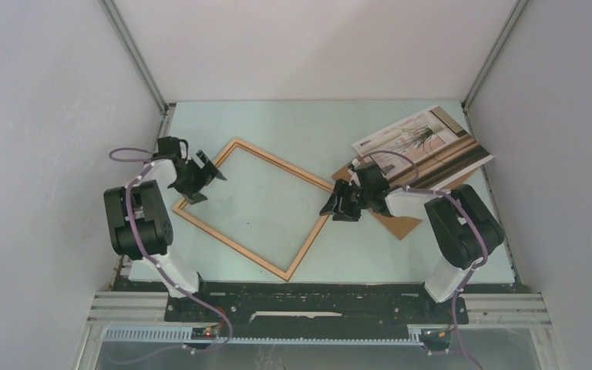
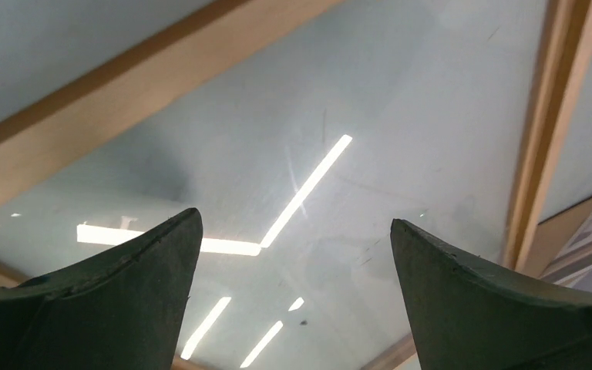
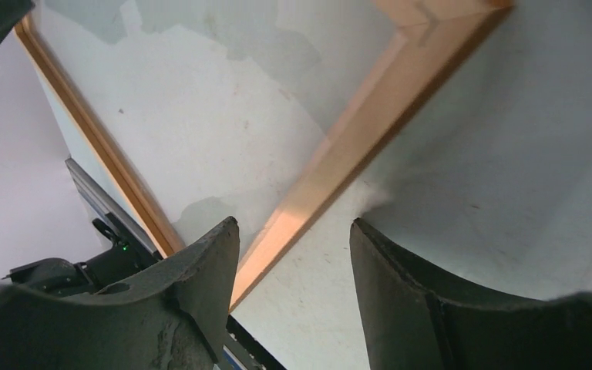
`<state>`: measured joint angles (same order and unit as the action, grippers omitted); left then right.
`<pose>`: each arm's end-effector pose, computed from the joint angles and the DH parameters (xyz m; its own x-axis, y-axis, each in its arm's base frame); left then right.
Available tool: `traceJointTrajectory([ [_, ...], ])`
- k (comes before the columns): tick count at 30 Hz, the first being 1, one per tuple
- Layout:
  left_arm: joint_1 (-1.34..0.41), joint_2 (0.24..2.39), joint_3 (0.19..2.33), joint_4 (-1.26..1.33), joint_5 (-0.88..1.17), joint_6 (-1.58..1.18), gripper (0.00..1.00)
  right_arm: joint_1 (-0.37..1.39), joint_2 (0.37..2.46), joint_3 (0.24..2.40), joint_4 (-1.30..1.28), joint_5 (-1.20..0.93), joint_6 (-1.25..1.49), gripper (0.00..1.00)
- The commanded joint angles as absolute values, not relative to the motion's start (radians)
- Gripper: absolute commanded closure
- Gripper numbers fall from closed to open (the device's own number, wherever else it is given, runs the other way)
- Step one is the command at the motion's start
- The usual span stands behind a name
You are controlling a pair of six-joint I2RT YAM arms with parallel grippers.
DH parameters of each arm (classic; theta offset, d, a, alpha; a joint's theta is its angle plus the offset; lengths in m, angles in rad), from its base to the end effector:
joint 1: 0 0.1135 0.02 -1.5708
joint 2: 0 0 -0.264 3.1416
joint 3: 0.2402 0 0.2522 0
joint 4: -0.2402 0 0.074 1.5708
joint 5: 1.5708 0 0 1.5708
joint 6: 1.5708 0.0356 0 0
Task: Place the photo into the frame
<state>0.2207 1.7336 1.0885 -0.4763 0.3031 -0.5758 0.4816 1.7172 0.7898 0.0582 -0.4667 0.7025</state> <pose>0.3355 0.0644 0.1774 -0.6923 -0.6879 -0.2180 -0.5477 0.6976 -0.4620 0.2777 0.1632 0.1339 -0.9502 0.1545 -0.2706 -0.0748 0.7300 0.6793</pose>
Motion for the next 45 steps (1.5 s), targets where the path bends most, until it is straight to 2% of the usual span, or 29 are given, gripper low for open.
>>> traceJointTrajectory([
  [1,0.213,1.641,1.125,-0.604,0.263,-0.444,0.0,0.445,1.701,0.776,-0.126,-0.339,0.592,0.35],
  [4,0.214,1.573,1.14,-0.594,0.203,-0.435,0.0,0.443,1.683,0.775,-0.159,-0.304,0.577,0.34],
  [10,0.214,1.576,1.221,-0.555,0.26,-0.5,0.0,0.447,1.676,0.775,-0.123,-0.367,0.649,0.36],
  [16,0.274,1.75,1.328,-0.524,0.313,-0.577,0.0,0.432,1.63,0.775,-0.086,-0.449,0.734,0.4],
  [19,0.316,1.826,1.341,-0.463,0.413,-0.627,0.0,0.417,1.596,0.776,-0.053,-0.481,0.783,0.44],
  [24,0.343,1.888,1.334,-0.473,0.391,-0.591,0.0,0.352,1.564,0.776,-0.01,-0.49,0.829,0.45],
  [36,0.356,1.872,1.267,-0.422,0.416,-0.661,0.01,0.286,1.742,0.96,0.013,-0.522,0.818,0.51],
  [45,0.355,1.867,1.252,-0.393,0.451,-0.696,0.01,0.282,1.803,1.029,-0.044,-0.494,0.788,0.51],
])
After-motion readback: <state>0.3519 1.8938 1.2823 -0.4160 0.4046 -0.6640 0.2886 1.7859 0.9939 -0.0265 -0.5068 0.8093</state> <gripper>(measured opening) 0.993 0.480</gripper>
